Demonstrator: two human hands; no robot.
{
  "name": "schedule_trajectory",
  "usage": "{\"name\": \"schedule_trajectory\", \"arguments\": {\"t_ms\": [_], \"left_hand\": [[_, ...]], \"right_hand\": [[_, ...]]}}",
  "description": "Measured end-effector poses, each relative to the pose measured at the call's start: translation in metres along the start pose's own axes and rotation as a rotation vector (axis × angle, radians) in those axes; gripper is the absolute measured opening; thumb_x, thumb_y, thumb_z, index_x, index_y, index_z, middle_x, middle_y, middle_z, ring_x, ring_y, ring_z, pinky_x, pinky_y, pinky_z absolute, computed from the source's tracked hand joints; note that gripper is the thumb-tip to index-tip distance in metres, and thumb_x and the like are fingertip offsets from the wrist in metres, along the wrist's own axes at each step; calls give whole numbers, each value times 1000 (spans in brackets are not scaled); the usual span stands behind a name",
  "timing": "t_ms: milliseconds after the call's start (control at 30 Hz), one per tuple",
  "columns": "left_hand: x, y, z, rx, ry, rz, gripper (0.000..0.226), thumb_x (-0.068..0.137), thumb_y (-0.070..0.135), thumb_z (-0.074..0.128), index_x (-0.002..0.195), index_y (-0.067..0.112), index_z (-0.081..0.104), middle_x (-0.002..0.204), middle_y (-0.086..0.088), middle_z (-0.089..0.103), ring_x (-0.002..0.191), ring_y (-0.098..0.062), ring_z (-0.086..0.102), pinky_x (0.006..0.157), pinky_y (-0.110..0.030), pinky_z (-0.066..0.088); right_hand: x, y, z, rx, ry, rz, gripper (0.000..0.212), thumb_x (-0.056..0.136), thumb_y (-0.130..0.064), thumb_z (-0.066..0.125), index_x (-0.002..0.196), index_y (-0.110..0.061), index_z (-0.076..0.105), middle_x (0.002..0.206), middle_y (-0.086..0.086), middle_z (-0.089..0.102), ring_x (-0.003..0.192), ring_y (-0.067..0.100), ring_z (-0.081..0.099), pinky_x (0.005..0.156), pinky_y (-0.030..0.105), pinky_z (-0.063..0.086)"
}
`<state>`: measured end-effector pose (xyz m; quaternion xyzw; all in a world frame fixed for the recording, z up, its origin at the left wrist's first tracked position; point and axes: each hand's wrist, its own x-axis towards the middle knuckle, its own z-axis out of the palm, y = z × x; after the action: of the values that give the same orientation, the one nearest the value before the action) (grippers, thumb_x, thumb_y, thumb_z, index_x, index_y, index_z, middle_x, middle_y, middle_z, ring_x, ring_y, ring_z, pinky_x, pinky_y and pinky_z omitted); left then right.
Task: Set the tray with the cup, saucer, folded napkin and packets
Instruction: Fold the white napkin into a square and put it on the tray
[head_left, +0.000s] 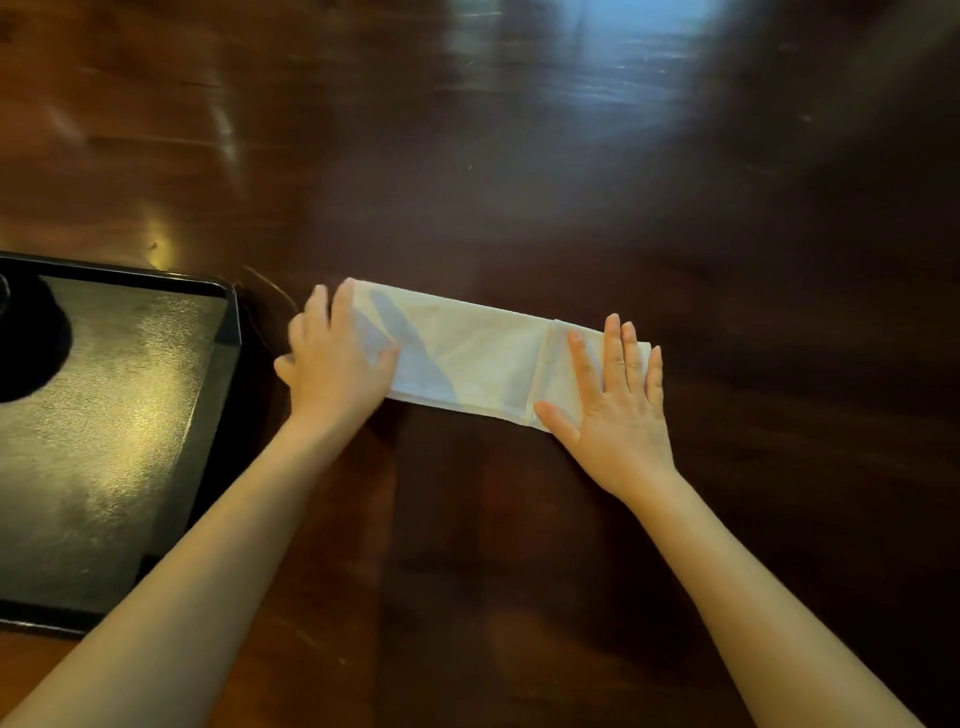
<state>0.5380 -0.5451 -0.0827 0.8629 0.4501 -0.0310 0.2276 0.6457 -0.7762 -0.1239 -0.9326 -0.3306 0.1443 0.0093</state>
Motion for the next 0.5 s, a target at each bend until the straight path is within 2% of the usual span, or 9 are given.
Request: {"name": "schedule_trajectory", "arguments": {"t_ms": [67,133,167,233,300,400,500], "left_hand": [[5,3,-12,-106,-40,-117,79,83,31,65,147,19,19,148,-13,25,135,-33,25,102,-48,32],[14,3,-20,-248,-105,-234,77,80,29,70,143,15,27,140,-13,35,124,-31,41,91,-38,40],[18,2,-24,-320,-146,-274,67,80,28,71,136,12,38,131,-11,44,113,-29,49,83,-34,42],[23,2,-34,-487,-257,-275,28,81,22,69,105,12,58,107,-11,56,87,-23,54,68,-30,44],[21,4,-42,-678,-277,-248,6,81,15,67,83,15,62,94,-14,62,79,-25,57,70,-33,47],[8,14,-42,-804,-27,-100,10,78,14,66,75,21,60,78,-3,60,78,-22,57,72,-39,48],[-24,38,-23,-711,219,109,6,80,15,63,84,19,59,75,12,58,69,-3,53,68,-23,43]], "right_hand": [[-8,-7,4,8,16,53,80,79,-70,3,141,-28,-23,154,13,-25,140,26,-28,112,45,-21],[-13,-11,8,4,19,87,80,79,-70,1,140,-26,-25,154,15,-25,140,28,-27,111,45,-21],[-15,-13,9,5,23,95,80,79,-70,1,141,-25,-24,154,15,-24,140,28,-27,111,45,-21],[-17,-15,11,13,44,102,81,80,-69,3,142,-24,-22,154,16,-22,141,29,-25,112,46,-19],[-18,-15,12,13,54,109,80,80,-69,3,142,-24,-22,154,16,-22,141,29,-25,112,46,-18],[-19,-16,11,27,62,121,80,80,-69,3,141,-25,-24,154,15,-23,141,28,-25,112,46,-18],[-20,-16,12,35,73,117,81,80,-72,2,142,-26,-21,155,15,-21,142,28,-23,112,45,-18]]}}
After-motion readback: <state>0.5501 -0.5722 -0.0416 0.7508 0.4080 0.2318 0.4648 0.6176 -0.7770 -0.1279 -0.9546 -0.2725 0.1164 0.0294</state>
